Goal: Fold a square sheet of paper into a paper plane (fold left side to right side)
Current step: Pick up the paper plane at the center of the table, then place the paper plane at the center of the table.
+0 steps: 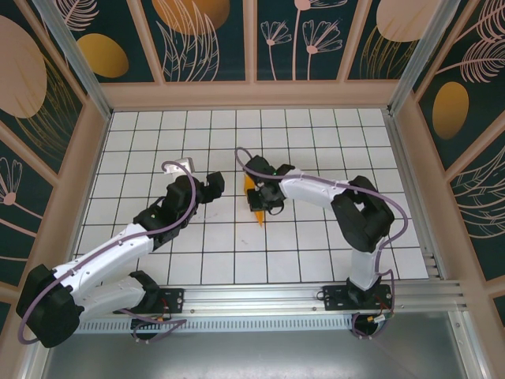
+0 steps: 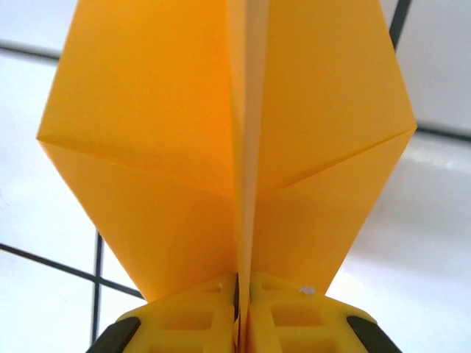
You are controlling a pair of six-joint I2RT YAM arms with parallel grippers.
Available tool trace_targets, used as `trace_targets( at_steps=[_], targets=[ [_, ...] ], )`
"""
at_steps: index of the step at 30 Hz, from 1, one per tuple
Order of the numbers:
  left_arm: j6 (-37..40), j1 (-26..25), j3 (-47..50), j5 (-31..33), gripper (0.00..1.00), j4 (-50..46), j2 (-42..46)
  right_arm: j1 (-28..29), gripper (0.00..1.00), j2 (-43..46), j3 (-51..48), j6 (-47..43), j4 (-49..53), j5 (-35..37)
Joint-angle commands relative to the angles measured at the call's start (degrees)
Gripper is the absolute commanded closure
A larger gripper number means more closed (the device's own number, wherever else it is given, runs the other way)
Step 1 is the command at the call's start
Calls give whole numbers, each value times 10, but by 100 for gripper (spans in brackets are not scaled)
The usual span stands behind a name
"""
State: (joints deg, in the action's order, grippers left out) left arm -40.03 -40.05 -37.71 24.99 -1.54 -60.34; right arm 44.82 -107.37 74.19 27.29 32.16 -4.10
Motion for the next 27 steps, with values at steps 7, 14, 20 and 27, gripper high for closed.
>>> trace_targets(
  at_steps=[7, 14, 20, 27],
  targets=[
    [21, 2, 17, 22, 2, -8, 21, -72, 86, -116, 213, -20, 129, 43],
    [26, 2, 18, 17, 2, -7, 21, -91, 86, -215, 342, -51, 186, 52],
    [30, 2, 15, 14, 1, -6, 17, -96, 86, -252, 373, -75, 204, 52],
    [30, 2, 10, 8, 2, -4, 4, -103, 86, -256, 359, -75, 189, 38]
  ],
)
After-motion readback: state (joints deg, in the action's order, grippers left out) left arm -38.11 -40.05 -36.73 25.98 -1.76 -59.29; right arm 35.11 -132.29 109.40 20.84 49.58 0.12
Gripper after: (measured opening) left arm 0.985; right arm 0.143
